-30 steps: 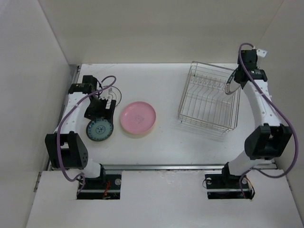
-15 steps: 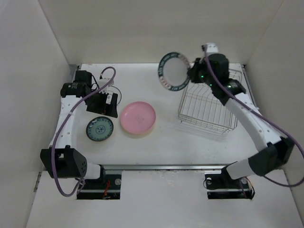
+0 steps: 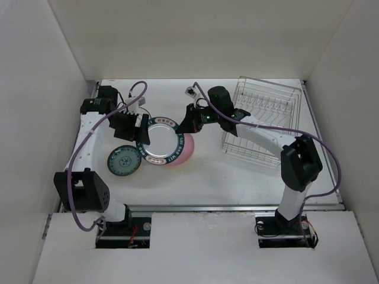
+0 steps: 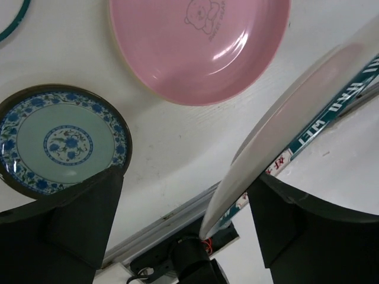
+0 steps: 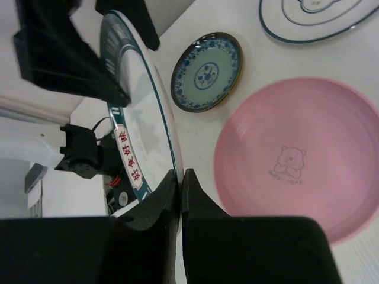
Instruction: Unload the plates from the dish rack
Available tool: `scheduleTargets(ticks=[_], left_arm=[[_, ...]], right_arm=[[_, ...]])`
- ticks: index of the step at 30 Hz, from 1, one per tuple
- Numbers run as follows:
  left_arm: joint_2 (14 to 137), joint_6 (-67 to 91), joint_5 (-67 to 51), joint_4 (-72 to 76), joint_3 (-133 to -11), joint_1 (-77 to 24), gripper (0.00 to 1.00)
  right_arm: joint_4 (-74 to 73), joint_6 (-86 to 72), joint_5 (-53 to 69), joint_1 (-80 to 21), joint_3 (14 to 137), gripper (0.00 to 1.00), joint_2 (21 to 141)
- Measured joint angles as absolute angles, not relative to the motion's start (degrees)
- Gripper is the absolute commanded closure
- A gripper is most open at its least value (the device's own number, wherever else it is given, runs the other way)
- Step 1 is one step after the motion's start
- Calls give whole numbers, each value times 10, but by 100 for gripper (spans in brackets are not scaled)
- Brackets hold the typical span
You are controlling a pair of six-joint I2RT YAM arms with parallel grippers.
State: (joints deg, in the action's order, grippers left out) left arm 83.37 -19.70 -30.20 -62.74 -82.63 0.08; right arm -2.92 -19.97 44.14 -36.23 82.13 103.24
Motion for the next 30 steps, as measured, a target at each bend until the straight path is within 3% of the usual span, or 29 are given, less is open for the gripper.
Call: scheduleTargets(ticks=[3,4,8,12,14,15,19,22,30], left_arm=[[860,-200,-310,-631,-826,1,39],[866,-201,-315,-633,-826,1,58],[876,-205,-335,-654,-827,0,100],[876,-208,-364,-687,-837,5,100],[876,-205,-363,-691,-840,6,100],[876,-204,-364,-691,-843,7,100],[877,-183,-359,-681,-863,7,100],[889,-163,-360,-671,-894,18,100],[1025,-85,-329,-619,-1031,112,100]], right_arm=[[6,-215,465,-365,829,100,1056],[16,-221,470,-365,831,100,1067],[46,-239,478,-364,832,100,1105],[65,-239,501,-359,832,96,1121],[69,-240,506,-359,836,79,1121],[68,-245,505,-359,839,61,1121],[64,-263,489,-361,863,43,1121],[67,-269,461,-357,883,38,1117],[47,-275,378,-305,888,38,1055]])
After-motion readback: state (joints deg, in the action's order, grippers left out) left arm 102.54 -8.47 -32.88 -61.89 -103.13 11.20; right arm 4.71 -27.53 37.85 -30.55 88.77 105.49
